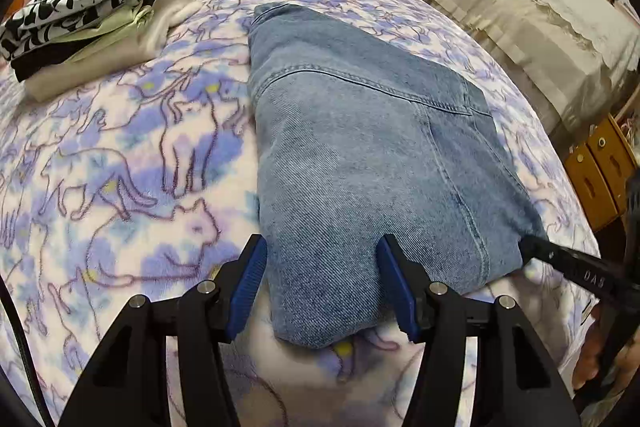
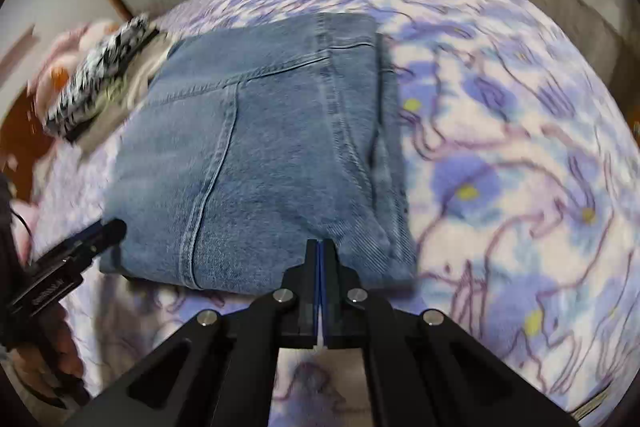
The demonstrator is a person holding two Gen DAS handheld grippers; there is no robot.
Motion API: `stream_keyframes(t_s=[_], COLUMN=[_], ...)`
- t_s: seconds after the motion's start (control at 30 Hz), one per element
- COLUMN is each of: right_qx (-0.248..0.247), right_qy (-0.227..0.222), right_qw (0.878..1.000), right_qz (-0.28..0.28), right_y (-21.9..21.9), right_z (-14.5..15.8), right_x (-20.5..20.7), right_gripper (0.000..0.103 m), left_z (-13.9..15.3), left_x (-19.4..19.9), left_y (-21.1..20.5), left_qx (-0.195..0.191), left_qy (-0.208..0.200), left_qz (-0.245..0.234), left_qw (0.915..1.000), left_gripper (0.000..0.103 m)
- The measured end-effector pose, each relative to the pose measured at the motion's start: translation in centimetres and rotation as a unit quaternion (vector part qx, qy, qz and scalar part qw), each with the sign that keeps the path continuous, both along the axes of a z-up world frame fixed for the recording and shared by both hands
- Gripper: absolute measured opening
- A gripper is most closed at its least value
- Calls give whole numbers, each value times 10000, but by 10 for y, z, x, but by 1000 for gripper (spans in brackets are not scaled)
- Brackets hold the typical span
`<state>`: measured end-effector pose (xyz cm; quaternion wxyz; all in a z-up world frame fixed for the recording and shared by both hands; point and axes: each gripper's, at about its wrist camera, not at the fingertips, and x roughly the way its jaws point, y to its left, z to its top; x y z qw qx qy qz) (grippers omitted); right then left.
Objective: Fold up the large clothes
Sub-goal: 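Press and square the folded denim bundle with both open tools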
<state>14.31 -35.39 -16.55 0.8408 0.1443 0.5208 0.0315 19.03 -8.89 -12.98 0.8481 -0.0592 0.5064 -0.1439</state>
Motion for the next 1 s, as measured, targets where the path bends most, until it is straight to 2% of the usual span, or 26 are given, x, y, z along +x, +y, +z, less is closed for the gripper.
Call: stream_keyframes(t_s=[0.13, 0.47, 0.6, 0.8, 0.87, 0.9, 1.0], right_qx=[-221, -207, -195, -276, -364, -421, -519], right_qy=[67, 16, -28, -40, -43, -33, -31], right_qw=[9997, 9993, 9994, 9995, 9992, 9990, 9985], right_qz=[-67, -305, -293, -135, -144, -168, -194], right_y=[7, 8, 12, 25, 29, 31, 33], right_z=[2, 30, 44, 62, 67, 70, 77], right_x=[-2, -13, -22, -38, -43, -47, -53], right_gripper=[0, 2, 3, 3, 6, 11, 34], left_z=[6, 42, 61, 83, 89, 90, 96], left_x=[-3, -16, -28, -51, -57, -60, -66], left_y=[-2, 6, 7, 13, 16, 17, 20], left_qx=[90, 26, 91, 181, 190, 193, 183], left_qy=[-23, -143, -252, -314, -281, -263, -208], left_qz=[23, 131, 150, 99, 70, 73, 102], left_qw=[10000, 9998, 9995, 9993, 9994, 9994, 9996], left_gripper=[56, 58, 74, 78, 78, 79, 79])
